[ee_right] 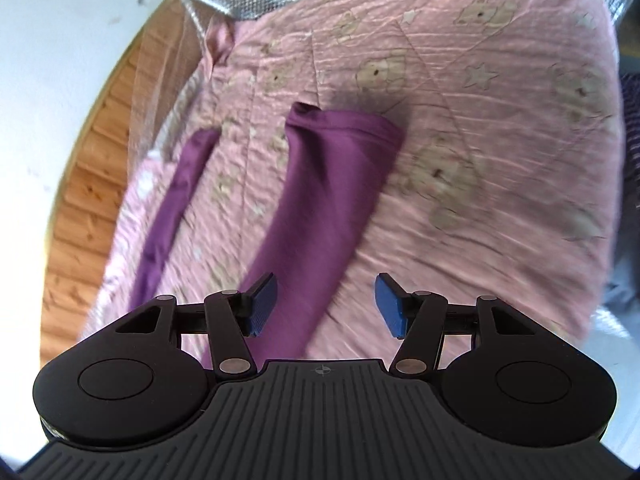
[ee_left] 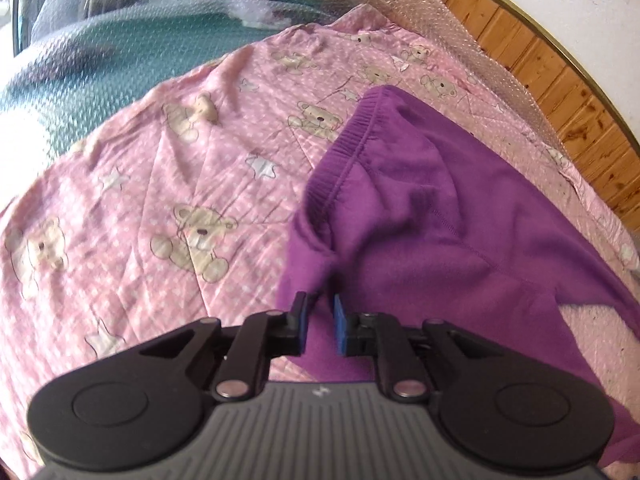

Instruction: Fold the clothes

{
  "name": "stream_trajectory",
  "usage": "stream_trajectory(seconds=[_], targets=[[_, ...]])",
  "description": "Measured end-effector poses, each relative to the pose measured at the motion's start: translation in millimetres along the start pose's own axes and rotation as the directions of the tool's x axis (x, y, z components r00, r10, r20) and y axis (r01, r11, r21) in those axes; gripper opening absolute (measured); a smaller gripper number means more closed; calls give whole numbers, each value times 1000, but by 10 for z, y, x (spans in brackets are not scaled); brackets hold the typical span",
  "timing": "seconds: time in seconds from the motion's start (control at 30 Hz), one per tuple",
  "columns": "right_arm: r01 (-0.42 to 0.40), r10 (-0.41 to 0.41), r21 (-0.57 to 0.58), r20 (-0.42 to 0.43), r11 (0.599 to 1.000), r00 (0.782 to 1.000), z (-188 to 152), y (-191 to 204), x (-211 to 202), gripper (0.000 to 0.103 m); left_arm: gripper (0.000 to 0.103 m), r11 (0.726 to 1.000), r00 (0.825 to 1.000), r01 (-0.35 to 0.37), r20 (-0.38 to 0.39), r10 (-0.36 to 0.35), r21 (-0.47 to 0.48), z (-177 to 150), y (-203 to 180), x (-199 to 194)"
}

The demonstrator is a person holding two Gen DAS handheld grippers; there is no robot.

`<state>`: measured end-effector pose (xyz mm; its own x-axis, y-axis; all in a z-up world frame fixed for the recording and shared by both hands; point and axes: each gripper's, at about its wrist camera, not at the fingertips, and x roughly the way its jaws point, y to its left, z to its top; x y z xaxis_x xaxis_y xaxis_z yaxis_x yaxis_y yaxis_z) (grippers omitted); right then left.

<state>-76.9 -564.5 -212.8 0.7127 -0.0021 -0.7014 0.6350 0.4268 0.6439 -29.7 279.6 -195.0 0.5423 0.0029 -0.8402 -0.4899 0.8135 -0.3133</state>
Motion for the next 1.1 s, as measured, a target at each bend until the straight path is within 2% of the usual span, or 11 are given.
stream_trajectory(seconds=[0.1, 0.33, 0.4, 0.43, 0.47, 0.5, 0.57, 0.83, 0.9, 1.0, 1.1], targets=[[-3, 3, 44, -1, 999, 1000, 61, -13, 161, 59, 37, 994, 1000, 12, -11, -14, -112, -146, 144, -70], [-12, 8, 68, 62, 998, 998, 224, -185, 345, 59, 49, 947, 997, 75, -3, -80, -312, -441, 349, -98], [-22, 21, 21, 53, 1000, 998, 289, -155, 403, 46, 49, 950, 997, 78, 8, -79, -304, -446, 257, -42], [-13, 14, -10, 49, 1000, 999, 323, -112, 426, 21, 47, 951, 997, 80, 14, -79, -299, -448, 209, -13], [-1, 3, -42, 46, 999, 999, 359, -63, 448, 7, 44, 954, 997, 77, 22, -74, -290, -438, 145, 16], [2, 1, -70, 46, 998, 999, 404, 16, 460, 6, 39, 957, 997, 82, 28, -77, -278, -407, 86, 51], [4, 2, -124, 47, 992, 999, 500, 189, 477, 2, 1, 964, 996, 83, 37, -76, -253, -323, -34, 116], [-212, 257, -231, 184, 950, 949, 993, 859, -375, 0, 0, 955, 983, 152, 136, -120, -253, -39, -50, -361], [-161, 203, -223, 178, 961, 963, 1000, 666, -515, 0, 0, 963, 990, 125, 93, -105, -237, -119, 41, -374], [43, -16, -231, 119, 972, 993, 890, 196, -425, 0, 0, 968, 997, 75, 24, -71, -239, -308, 169, -238], [153, -149, -217, 34, 964, 988, 740, -147, -246, 7, 5, 958, 997, 65, -14, -72, -280, -477, 283, -118]])
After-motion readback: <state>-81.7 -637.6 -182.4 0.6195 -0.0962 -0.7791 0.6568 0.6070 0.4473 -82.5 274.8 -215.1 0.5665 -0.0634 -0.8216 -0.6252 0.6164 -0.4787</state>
